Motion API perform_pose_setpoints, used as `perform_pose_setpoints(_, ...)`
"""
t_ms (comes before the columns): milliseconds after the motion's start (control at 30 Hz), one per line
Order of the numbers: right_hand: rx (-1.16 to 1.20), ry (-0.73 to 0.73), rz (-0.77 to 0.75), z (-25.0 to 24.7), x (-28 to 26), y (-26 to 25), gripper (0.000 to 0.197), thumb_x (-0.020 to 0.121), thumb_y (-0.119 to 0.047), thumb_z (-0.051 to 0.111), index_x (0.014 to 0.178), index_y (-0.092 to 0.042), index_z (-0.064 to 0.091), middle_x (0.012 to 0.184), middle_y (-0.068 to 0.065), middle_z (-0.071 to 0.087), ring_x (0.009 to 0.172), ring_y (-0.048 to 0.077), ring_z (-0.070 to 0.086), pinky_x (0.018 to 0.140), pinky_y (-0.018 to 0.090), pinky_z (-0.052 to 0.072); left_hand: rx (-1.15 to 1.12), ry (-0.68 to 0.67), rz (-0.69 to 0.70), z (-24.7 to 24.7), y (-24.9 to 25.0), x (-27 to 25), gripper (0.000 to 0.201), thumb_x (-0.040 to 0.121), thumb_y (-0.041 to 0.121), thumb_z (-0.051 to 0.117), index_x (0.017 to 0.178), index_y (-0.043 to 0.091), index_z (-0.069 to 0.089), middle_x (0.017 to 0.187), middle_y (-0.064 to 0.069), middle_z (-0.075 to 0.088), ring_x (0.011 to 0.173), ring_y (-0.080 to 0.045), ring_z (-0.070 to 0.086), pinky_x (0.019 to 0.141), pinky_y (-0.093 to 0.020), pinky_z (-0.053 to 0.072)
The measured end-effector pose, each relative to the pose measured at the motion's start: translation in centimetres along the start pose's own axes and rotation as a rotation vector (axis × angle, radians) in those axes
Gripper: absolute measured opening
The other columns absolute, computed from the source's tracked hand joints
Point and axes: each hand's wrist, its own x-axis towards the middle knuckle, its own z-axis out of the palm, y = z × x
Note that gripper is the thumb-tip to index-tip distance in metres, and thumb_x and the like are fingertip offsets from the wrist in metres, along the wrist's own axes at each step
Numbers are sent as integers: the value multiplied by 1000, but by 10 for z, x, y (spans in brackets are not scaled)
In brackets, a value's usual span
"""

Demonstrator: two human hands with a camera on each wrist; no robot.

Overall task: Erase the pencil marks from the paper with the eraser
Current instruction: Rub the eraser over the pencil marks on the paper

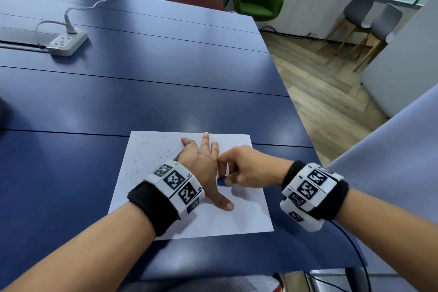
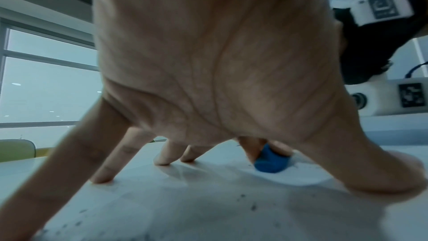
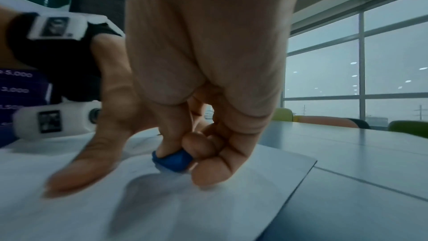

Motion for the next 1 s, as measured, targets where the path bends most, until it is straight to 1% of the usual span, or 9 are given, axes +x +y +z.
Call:
perform_pose_setpoints(67,-48,72,33,-13,10,6,9,83,-19,72,84,-15,63,62,-11,53,54,4,49,55,16,42,-1,6,-42,-5,2,-6,131,66,90,47,154,4,3,162,-18,-5,146,-43,6,115,-53,20)
perform_pose_setpoints(133,-67,167,120,-27,19,20,10,83,-23,71,84,-18,63,66,-12,54,61,6,52,64,28,48,-4,21,-59,-5,4,-8,137,64,90,48,153,2,-7,161,-18,-6,144,-44,11,115,-51,22)
perform_pose_setpoints(233,-38,248,195,-31,17,38,7,84,-19,70,85,-16,64,67,-12,52,61,7,51,65,27,43,-65,23,-86,1,1,1,145,54,94,53,154,10,-10,160,-23,-7,140,-52,16,114,-50,23)
perform_pose_setpoints(333,-6,93,163,-26,-2,40,6,82,-17,70,82,-17,65,62,-9,56,56,7,50,58,22,42,-98,13,-67,4,1,8,143,49,94,56,154,26,-14,158,-27,-8,135,-59,18,113,-52,24)
perform_pose_setpoints(400,-15,45,159,-27,-6,40,5,81,-18,72,82,-17,67,62,-8,58,56,6,51,56,18,43,-103,16,-64,5,0,11,143,47,95,55,153,29,-15,158,-28,-8,134,-61,19,112,-52,26)
perform_pose_setpoints(533,-19,263,216,-27,-5,47,6,81,-16,70,82,-16,65,64,-8,56,60,9,52,61,24,42,-103,20,-70,7,1,13,144,46,95,56,153,31,-16,159,-26,-9,134,-60,18,112,-51,26)
perform_pose_setpoints(700,2,10,167,-19,-21,38,8,80,-22,71,80,-21,63,63,-8,58,56,5,51,56,18,41,-90,15,-70,6,1,12,144,47,96,55,153,31,-17,159,-26,-10,135,-59,18,112,-51,26)
perform_pose_setpoints(867,2,259,229,-19,-14,40,10,82,-18,68,83,-19,59,68,-6,58,65,12,56,63,26,43,-93,35,-73,8,1,11,143,45,96,55,153,33,-16,160,-24,-9,136,-57,21,107,-47,33)
perform_pose_setpoints(1000,41,82,131,4,-23,17,10,84,-16,67,86,-18,57,64,-10,58,57,4,54,56,17,40,-70,27,-67,6,0,10,143,47,96,54,153,30,-16,159,-27,-9,134,-59,21,110,-50,28)
